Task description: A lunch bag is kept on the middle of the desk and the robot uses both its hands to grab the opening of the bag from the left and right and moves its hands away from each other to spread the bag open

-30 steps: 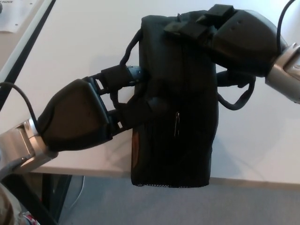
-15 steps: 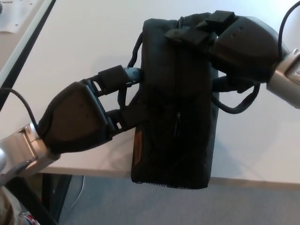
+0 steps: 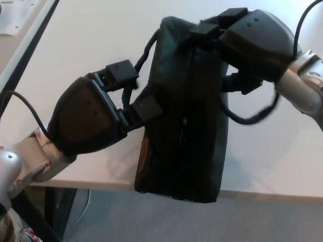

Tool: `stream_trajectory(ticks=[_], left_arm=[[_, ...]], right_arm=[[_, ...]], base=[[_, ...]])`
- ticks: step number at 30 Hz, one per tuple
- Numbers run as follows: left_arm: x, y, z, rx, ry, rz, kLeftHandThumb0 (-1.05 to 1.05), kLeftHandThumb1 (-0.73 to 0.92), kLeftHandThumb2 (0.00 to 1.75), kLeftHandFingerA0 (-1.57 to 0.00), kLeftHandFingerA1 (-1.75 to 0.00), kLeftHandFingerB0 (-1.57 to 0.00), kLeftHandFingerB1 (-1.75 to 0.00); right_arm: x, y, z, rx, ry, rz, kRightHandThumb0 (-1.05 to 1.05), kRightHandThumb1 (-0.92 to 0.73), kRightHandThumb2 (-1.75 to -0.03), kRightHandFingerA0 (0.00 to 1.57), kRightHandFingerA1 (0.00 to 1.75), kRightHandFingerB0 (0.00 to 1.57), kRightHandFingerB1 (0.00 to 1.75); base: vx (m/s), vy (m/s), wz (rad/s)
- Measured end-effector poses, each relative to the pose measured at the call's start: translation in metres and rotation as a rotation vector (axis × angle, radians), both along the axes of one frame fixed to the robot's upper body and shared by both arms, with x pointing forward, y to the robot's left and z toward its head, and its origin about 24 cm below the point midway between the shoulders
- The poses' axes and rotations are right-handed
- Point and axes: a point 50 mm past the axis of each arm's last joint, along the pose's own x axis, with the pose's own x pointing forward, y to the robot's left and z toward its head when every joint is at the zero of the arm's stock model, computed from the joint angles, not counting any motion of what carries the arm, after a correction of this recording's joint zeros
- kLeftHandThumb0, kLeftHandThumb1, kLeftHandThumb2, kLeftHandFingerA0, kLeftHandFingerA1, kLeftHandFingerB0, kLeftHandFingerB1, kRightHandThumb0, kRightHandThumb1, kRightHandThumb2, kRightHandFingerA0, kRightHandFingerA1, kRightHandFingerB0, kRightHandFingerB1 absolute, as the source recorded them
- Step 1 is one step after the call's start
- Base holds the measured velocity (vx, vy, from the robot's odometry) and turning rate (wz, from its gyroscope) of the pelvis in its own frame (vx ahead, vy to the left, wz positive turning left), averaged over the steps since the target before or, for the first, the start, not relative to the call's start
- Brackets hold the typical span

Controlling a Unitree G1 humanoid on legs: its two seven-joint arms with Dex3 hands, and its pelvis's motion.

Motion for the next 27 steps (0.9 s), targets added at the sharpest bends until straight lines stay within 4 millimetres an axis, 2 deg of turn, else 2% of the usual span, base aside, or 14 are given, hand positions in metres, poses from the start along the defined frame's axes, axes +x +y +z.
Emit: stream_trajectory(ticks=[2, 3, 4, 6, 7, 9, 10, 14, 15, 16, 17, 22, 24, 27], left_arm=[[0.001, 0.002, -0.004, -0.004, 0.017, 0.009, -0.10, 0.32, 0.94, -0.98, -1.60, -0.96, -1.26], [0.001, 0.003, -0.005, -0.005, 0.024, 0.014, -0.09, 0.32, 0.95, -0.95, -1.61, -0.94, -1.27], [0.002, 0.004, -0.006, -0.006, 0.029, 0.018, -0.09, 0.32, 0.95, -0.95, -1.61, -0.94, -1.27], [0.002, 0.006, -0.009, -0.005, 0.043, 0.029, -0.10, 0.33, 0.94, -0.91, -1.61, -0.91, -1.21], [0.003, 0.007, -0.010, -0.005, 0.052, 0.033, -0.10, 0.33, 0.94, -0.91, -1.61, -0.91, -1.21], [0.003, 0.007, -0.013, -0.008, 0.067, 0.039, -0.09, 0.30, 0.99, -0.92, -1.61, -0.88, -1.29], [0.003, 0.007, -0.015, -0.012, 0.076, 0.041, -0.10, 0.28, 0.99, -0.95, -1.61, -0.87, -1.39], [0.001, 0.005, -0.022, -0.026, 0.110, 0.043, -0.06, 0.25, 1.03, -0.88, -1.63, -0.81, -1.50], [0.000, 0.004, -0.027, -0.032, 0.130, 0.042, -0.06, 0.25, 1.03, -0.88, -1.63, -0.81, -1.50], [-0.001, 0.003, -0.030, -0.033, 0.140, 0.041, -0.07, 0.24, 1.03, -0.92, -1.63, -0.71, -1.44], [-0.002, 0.003, -0.033, -0.035, 0.152, 0.042, -0.07, 0.24, 1.07, -0.87, -1.65, -0.78, -1.55], [-0.009, 0.004, -0.052, -0.069, 0.235, 0.063, -0.06, 0.26, 1.06, -0.86, -1.65, -0.76, -1.54], [-0.011, 0.005, -0.058, -0.080, 0.258, 0.072, -0.08, 0.24, 1.04, -0.86, -1.65, -0.76, -1.51], [-0.015, 0.012, -0.068, -0.101, 0.316, 0.110, -0.10, 0.21, 1.05, -0.90, -1.60, -0.85, -1.39]], right_arm=[[0.000, 0.000, 0.000, 0.025, -0.016, 0.012, -0.26, -0.58, -0.58, 0.74, 1.60, 0.72, 1.24], [0.000, 0.000, 0.000, 0.034, -0.024, 0.019, -0.28, -0.58, -0.60, 0.77, 1.56, 0.78, 0.88], [-0.001, 0.000, 0.000, 0.040, -0.031, 0.023, -0.28, -0.58, -0.60, 0.77, 1.56, 0.78, 0.88], [-0.002, 0.000, 0.001, 0.053, -0.045, 0.035, -0.28, -0.57, -0.59, 0.76, 1.57, 0.68, 1.26], [-0.002, 0.000, 0.001, 0.058, -0.051, 0.041, -0.28, -0.57, -0.59, 0.76, 1.57, 0.68, 1.26], [-0.003, 0.000, 0.002, 0.069, -0.062, 0.051, -0.28, -0.57, -0.57, 0.74, 1.63, 0.63, 1.47], [-0.003, 0.000, 0.002, 0.076, -0.068, 0.055, -0.26, -0.57, -0.56, 0.74, 1.64, 0.63, 1.49], [-0.003, -0.001, 0.001, 0.097, -0.081, 0.070, -0.28, -0.56, -0.58, 0.77, 1.63, 0.65, 1.46], [-0.003, -0.001, 0.001, 0.107, -0.089, 0.079, -0.28, -0.56, -0.58, 0.77, 1.63, 0.65, 1.46], [-0.004, -0.002, 0.001, 0.112, -0.093, 0.084, -0.27, -0.56, -0.57, 0.77, 1.64, 0.66, 1.47], [-0.004, -0.002, 0.001, 0.116, -0.096, 0.089, -0.27, -0.56, -0.57, 0.78, 1.64, 0.67, 1.49], [-0.005, -0.003, -0.002, 0.142, -0.108, 0.120, -0.26, -0.59, -0.57, 0.81, 1.70, 0.69, 1.56], [-0.005, -0.004, -0.004, 0.149, -0.106, 0.133, -0.24, -0.58, -0.57, 0.80, 1.75, 0.63, 1.68], [-0.007, -0.014, -0.010, 0.160, -0.090, 0.149, -0.24, -0.56, -0.56, 0.83, 1.74, 0.68, 1.63]], base=[[0.00, 0.000, 0.00], [0.00, 0.000, 0.00], [0.00, 0.000, 0.00], [0.00, 0.000, 0.00], [0.00, 0.000, 0.00], [0.00, 0.000, 0.00], [0.00, 0.000, 0.00], [0.00, 0.000, 0.00], [0.00, 0.000, 0.00], [0.00, 0.000, 0.00], [0.00, 0.000, 0.00], [0.00, 0.000, 0.00], [0.00, 0.000, 0.00], [0.00, 0.000, 0.00]])
